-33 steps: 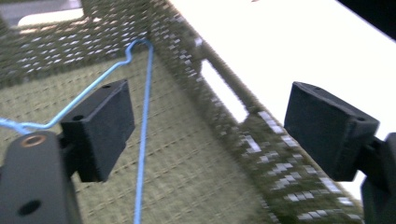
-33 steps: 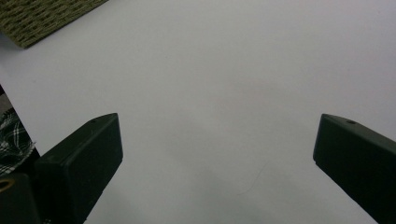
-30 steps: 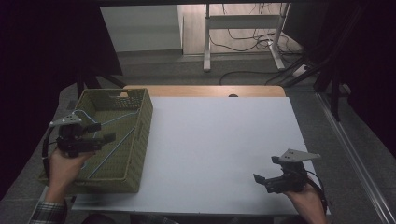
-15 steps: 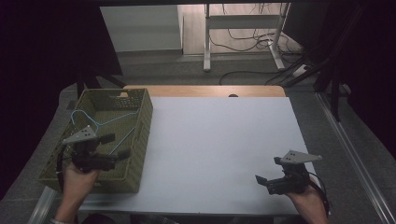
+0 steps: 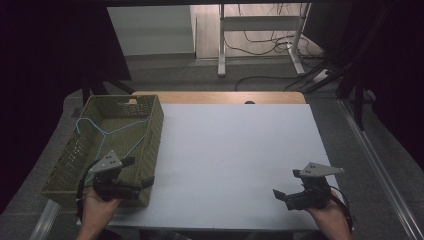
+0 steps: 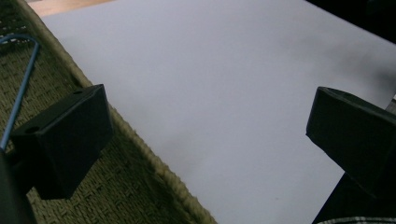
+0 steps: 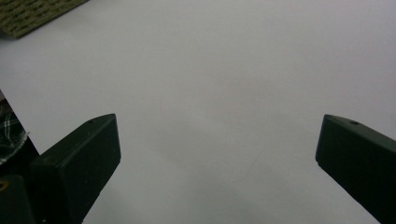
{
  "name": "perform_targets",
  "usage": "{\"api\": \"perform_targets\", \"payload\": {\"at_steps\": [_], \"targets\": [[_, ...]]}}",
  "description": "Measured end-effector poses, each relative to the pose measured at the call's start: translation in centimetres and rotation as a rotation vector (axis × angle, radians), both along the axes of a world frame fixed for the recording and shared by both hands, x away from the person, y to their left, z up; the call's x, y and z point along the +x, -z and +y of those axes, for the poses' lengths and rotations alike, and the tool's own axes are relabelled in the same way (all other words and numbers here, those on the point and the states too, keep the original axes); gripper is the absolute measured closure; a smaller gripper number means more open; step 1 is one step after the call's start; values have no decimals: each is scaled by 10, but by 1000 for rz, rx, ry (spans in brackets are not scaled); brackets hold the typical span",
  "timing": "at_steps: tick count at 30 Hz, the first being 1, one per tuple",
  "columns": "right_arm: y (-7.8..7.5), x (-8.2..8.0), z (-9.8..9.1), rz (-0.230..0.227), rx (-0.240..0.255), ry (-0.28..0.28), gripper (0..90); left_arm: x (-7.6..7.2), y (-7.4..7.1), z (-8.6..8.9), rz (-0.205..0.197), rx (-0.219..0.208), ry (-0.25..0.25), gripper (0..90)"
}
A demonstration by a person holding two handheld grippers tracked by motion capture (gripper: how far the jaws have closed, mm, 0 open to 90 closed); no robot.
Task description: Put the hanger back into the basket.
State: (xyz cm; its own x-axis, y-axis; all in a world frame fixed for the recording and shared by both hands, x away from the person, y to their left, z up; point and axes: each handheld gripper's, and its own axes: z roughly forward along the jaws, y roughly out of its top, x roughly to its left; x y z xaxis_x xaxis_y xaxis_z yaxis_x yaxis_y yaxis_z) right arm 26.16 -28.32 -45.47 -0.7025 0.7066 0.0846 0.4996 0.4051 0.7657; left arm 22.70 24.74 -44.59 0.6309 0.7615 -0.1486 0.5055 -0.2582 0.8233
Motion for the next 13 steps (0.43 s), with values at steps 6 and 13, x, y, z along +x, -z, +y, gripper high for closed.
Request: {"api": "perform_targets", "payload": {"at_steps": [6, 13], "targets": [[0, 0, 1, -1, 13, 9, 0, 1, 13, -5, 22, 41, -3, 5], [1, 0, 1, 5, 9, 9, 0, 3, 17, -6, 29, 64, -4, 4]]}}
